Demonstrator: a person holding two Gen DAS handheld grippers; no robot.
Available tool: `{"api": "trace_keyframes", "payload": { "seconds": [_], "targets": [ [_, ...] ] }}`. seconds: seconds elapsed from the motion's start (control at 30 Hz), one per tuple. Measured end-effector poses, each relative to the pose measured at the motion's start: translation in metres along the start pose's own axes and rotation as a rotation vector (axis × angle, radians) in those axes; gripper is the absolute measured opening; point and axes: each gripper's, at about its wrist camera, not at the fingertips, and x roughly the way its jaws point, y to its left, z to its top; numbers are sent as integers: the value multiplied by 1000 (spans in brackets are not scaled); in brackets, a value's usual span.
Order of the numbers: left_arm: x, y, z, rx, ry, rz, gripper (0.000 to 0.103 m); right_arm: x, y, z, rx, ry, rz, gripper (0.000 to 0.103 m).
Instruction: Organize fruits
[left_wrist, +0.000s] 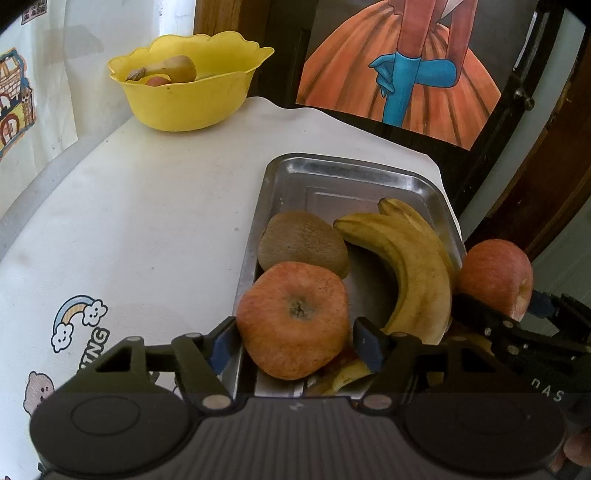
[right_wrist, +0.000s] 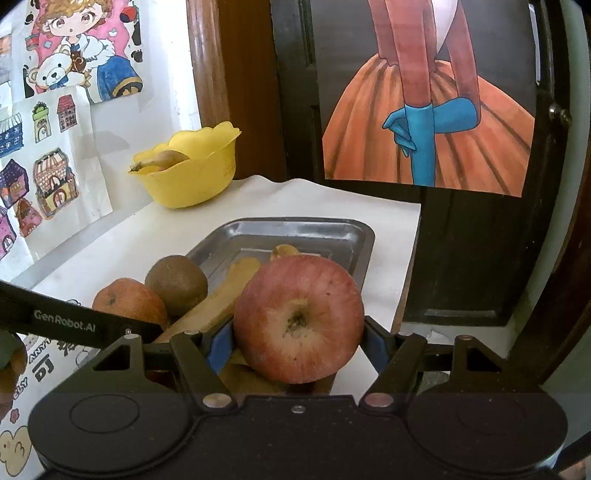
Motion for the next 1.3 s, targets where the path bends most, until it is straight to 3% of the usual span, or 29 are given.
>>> {"api": "trace_keyframes", "payload": {
  "seconds": [0.43, 0.7, 1.3],
  "targets": [
    [-4, -3, -4, -7, -20, 9, 75, -1, -3, -6, 13, -13, 13, 85],
    [-9, -2, -7, -15, -60, 16, 83, -6, -2, -10, 13, -44, 25, 90],
    [-46, 9, -24, -14, -311, -49, 96, -42, 16, -28, -25, -277, -37, 95]
  ]
}}
